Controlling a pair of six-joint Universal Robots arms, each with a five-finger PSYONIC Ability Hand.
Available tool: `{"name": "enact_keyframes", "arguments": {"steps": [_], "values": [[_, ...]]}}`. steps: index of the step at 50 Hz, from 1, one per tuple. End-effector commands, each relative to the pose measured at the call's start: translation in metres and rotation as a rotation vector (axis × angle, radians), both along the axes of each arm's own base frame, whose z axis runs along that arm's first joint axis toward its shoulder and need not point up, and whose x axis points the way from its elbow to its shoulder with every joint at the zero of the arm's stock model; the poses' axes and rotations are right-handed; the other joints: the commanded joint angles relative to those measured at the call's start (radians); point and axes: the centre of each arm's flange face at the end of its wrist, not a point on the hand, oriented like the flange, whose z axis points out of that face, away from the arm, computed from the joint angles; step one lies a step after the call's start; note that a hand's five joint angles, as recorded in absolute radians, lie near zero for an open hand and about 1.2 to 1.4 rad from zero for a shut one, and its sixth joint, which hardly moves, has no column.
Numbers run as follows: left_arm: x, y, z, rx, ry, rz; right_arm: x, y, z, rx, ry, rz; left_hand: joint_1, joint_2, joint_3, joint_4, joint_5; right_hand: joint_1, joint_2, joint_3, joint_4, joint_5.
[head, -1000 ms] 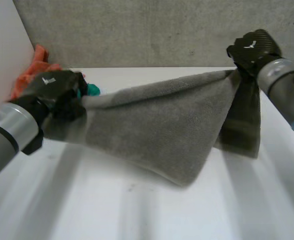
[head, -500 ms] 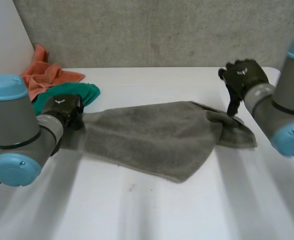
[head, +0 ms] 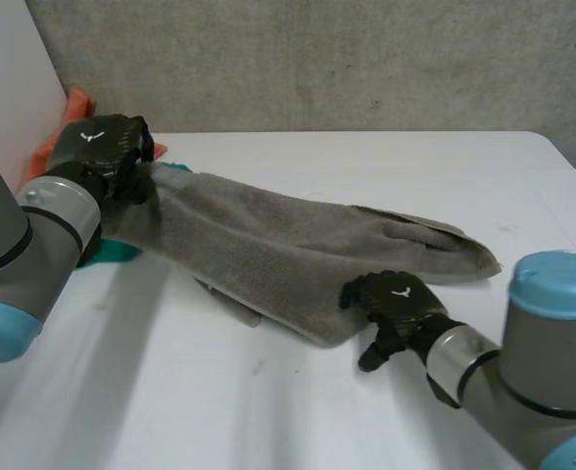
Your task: Fold the laundry.
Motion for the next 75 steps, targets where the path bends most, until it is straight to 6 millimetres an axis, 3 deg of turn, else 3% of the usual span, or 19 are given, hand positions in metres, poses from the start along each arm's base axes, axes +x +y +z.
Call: {"name": "enact_keyframes", "arguments": {"steps": [1,15,22,24,26,30,34,35,39,48,51,56,59,63,69,75], "values": [[-0.004,0.004,0.001,-0.002,0.002,-0.015,0.025,-0.008,-0.015,-0.043,0.016,0.016,0.269,0.202,0.209,0.198,0.248,0.199,0.122,0.123,0.122,0.141],[-0.004,0.002,0.003,-0.012,0.006,-0.012,0.057,-0.018,-0.026,-0.091,0.036,0.051,0.269,0.202,0.209,0.198,0.248,0.222,0.145,0.147,0.145,0.165],[-0.004,0.001,0.002,-0.011,0.006,-0.009,0.064,-0.031,-0.034,-0.141,0.09,0.044,0.269,0.202,0.209,0.198,0.248,0.595,0.517,0.519,0.518,0.537],[-0.004,0.001,0.003,-0.012,0.006,-0.009,0.065,-0.033,-0.034,-0.146,0.108,0.05,0.269,0.202,0.209,0.198,0.248,0.899,0.822,0.824,0.822,0.842],[-0.003,0.001,0.004,-0.014,0.007,-0.007,0.062,-0.036,-0.03,-0.148,0.118,0.035,0.269,0.202,0.209,0.198,0.248,0.952,0.875,0.877,0.875,0.895],[-0.003,0.002,0.005,-0.017,0.008,-0.007,0.059,-0.037,-0.009,-0.162,0.099,0.007,0.269,0.202,0.209,0.198,0.248,0.952,0.875,0.877,0.875,0.895],[-0.001,0.004,0.012,-0.028,0.013,-0.001,0.05,-0.042,0.063,-0.314,0.014,-0.026,0.269,0.202,0.209,0.198,0.248,0.952,0.875,0.877,0.875,0.895],[0.0,0.005,0.013,-0.032,0.015,-0.001,0.038,-0.047,0.094,-0.366,-0.006,-0.058,0.269,0.202,0.209,0.198,0.248,0.952,0.875,0.877,0.875,0.895],[0.001,0.009,0.014,-0.02,0.017,-0.002,0.014,-0.044,0.147,-0.397,0.062,-0.039,0.269,0.202,0.209,0.198,0.248,0.952,0.875,0.877,0.875,0.895],[-0.003,0.024,-0.005,0.153,0.086,-0.049,-0.012,-0.037,0.17,-0.304,0.408,0.125,0.269,0.202,0.209,0.198,0.248,0.952,0.875,0.877,0.875,0.895],[-0.009,0.024,-0.017,0.202,0.104,-0.094,-0.009,-0.041,0.162,-0.289,0.432,0.143,0.269,0.202,0.209,0.198,0.248,0.952,0.875,0.877,0.875,0.895],[-0.027,0.013,-0.052,0.294,0.085,-0.136,0.0,-0.061,0.121,-0.193,0.463,0.175,0.269,0.202,0.209,0.198,0.248,0.952,0.875,0.877,0.875,0.895],[-0.04,0.0,-0.054,0.266,0.09,-0.151,0.005,-0.074,0.108,-0.184,0.475,0.166,0.269,0.202,0.209,0.198,0.248,0.952,0.875,0.877,0.875,0.895],[-0.05,-0.012,-0.052,0.234,0.099,-0.162,0.009,-0.084,0.105,-0.208,0.479,0.142,0.269,0.202,0.209,0.198,0.248,0.952,0.875,0.877,0.875,0.895],[-0.053,-0.022,-0.051,0.19,0.106,-0.164,0.015,-0.1,0.1,-0.301,0.465,0.139,0.269,0.202,0.209,0.198,0.248,0.952,0.875,0.877,0.875,0.895],[-0.059,-0.037,-0.077,0.159,0.11,-0.158,0.029,-0.131,0.067,-0.444,0.497,0.135,0.269,0.202,0.209,0.198,0.248,0.952,0.875,0.877,0.875,0.895]]}}
